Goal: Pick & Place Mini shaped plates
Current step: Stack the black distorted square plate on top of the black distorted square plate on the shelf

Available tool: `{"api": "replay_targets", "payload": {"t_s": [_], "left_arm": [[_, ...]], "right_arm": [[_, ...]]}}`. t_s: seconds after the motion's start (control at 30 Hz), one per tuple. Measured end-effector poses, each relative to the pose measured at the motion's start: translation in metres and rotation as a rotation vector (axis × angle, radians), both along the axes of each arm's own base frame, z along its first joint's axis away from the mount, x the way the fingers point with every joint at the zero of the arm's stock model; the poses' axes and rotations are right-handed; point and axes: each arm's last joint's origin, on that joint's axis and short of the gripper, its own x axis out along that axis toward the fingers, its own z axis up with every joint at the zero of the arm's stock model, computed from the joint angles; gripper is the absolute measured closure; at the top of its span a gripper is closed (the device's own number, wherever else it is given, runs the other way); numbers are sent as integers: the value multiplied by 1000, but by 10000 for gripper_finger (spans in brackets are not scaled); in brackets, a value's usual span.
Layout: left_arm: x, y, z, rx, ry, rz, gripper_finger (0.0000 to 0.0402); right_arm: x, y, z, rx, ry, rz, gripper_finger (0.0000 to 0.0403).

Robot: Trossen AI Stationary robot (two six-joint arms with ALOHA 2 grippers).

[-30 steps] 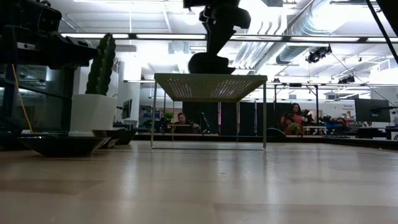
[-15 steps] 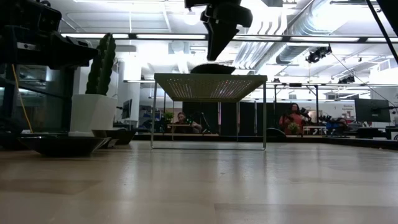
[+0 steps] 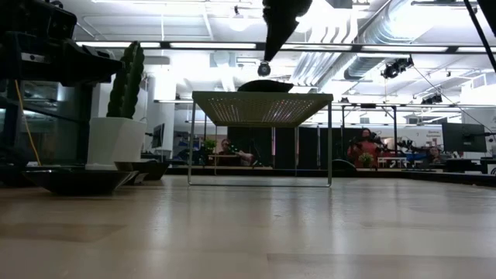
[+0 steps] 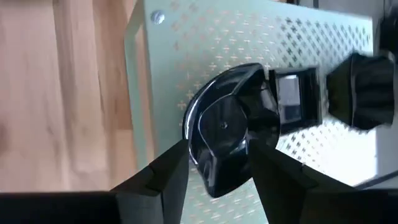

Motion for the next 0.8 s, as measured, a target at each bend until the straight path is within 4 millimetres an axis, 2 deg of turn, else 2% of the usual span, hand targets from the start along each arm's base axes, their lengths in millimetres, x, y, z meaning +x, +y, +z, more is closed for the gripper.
{"api": "replay_targets", "payload": {"t_s": [0.2, 0.43, 0.63, 0.8], "left_arm": [[0, 0, 0, 0, 0, -1, 399], [0, 0, 0, 0, -1, 0, 399], [0, 0, 0, 0, 0, -1, 399], [0, 0, 0, 0, 0, 0, 399]], "right_arm": [[-11, 5, 16, 141, -120, -143, 244], [-26, 20, 36, 187, -200, -166, 253], [-41, 21, 50, 191, -226, -170, 258], [-45, 23, 53, 210, -236, -181, 256]]}}
